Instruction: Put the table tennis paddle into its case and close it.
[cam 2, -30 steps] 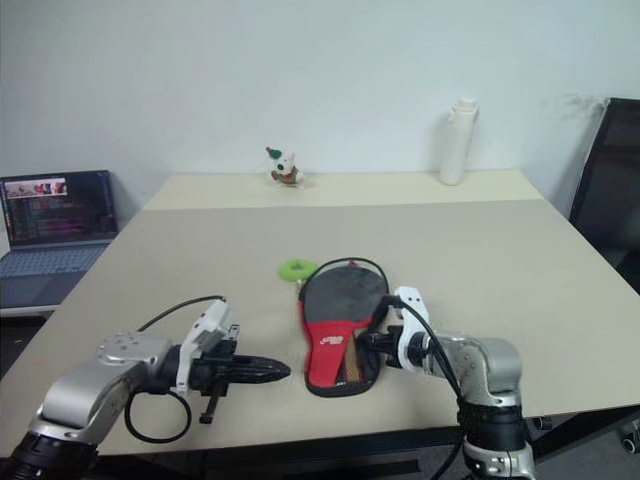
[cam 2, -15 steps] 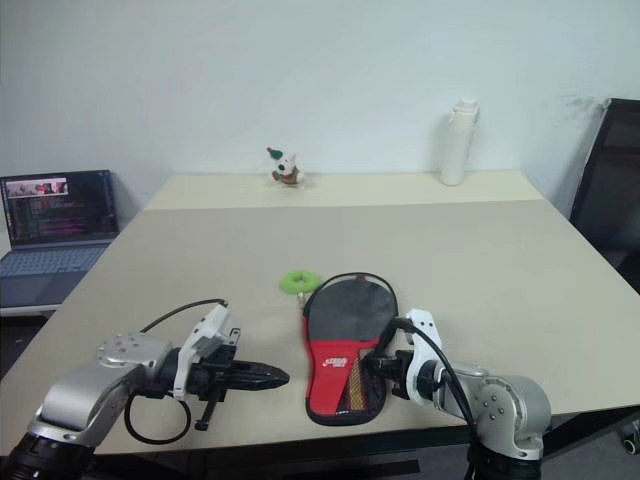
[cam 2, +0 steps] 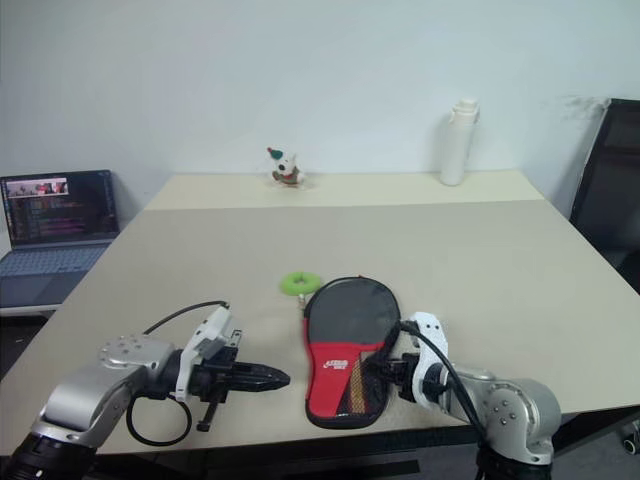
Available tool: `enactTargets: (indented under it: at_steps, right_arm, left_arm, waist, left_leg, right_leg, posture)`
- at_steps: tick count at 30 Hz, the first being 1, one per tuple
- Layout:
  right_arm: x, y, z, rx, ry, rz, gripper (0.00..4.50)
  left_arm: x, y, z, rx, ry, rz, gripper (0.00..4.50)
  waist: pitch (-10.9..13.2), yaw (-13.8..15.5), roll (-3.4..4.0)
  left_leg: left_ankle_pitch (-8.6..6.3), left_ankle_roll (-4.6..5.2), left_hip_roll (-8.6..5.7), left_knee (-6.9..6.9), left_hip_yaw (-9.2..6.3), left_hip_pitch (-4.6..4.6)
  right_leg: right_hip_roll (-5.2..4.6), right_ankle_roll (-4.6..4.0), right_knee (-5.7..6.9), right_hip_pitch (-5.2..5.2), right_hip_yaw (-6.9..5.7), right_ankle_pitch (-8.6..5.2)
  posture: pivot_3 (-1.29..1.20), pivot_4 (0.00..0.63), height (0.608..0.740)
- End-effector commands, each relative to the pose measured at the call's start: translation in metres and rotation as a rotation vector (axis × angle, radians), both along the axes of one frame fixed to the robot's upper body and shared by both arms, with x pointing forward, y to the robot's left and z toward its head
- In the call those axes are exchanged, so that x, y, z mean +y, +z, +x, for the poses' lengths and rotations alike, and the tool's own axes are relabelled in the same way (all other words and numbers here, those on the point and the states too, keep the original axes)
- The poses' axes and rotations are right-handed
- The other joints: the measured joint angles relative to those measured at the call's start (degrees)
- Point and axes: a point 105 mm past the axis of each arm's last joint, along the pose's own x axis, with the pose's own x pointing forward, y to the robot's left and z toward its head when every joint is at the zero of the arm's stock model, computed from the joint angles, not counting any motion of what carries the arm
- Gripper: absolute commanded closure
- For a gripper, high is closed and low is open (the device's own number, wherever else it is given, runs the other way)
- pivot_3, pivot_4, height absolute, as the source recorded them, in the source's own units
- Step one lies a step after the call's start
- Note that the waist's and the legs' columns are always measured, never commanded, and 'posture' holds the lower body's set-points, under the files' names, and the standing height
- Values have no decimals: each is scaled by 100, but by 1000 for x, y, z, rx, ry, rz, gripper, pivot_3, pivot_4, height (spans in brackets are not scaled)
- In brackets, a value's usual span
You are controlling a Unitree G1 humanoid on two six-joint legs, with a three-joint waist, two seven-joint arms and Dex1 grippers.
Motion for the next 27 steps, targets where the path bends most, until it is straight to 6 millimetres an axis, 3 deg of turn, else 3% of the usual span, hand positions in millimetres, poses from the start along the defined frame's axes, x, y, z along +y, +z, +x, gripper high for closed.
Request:
enactTargets:
  at_steps: [1,5,9,13,16,21,27]
  right_arm:
    - [3,21,-4,-110,96,-48,1353]
    - [-7,40,-10,-212,190,-100,9]
    - [-1,67,-9,-330,287,-36,9]
    - [15,88,9,-440,310,2,9]
    - [18,88,20,-465,302,-21,0]
    - [17,84,27,-472,295,-40,0]
    - [29,77,30,-478,321,-48,0]
  left_arm:
    - [2,3,14,-67,70,3,4500]
    - [8,4,32,-108,184,-16,4500]
    - [12,9,44,-132,264,-47,4500]
    - [19,18,71,-189,404,-57,4500]
    - [23,24,92,-233,495,-37,3909]
    - [32,30,125,-282,640,-7,2165]
    - [25,26,154,-225,693,-7,49]
  waist:
    - [0,-1,0]
    - [-1,25,-2]
    - [-1,16,-2]
    - [-1,28,-3]
    - [-2,48,-5]
    - [-3,70,-6]
    - [-3,70,-6]
  left_leg:
    - [0,0,0,0,0,0]
    - [0,0,-3,2,-1,0]
    - [0,1,-3,1,0,1]
    - [0,1,-6,4,-7,8]
    - [0,1,-11,7,-10,12]
    - [0,1,-8,4,-7,0]
    - [0,1,-14,10,-8,2]
  right_leg:
    - [0,0,1,0,0,0]
    - [0,1,-3,4,-3,0]
    - [3,1,-3,3,-1,0]
    - [11,1,1,13,-8,1]
    - [11,2,-2,24,-12,1]
    - [0,2,-18,22,-8,2]
    - [-4,3,-9,23,-12,2]
  posture:
    - [0,150,740]
    - [0,150,740]
    - [0,150,740]
    - [0,150,740]
    - [0,150,740]
    - [0,150,740]
    - [0,150,740]
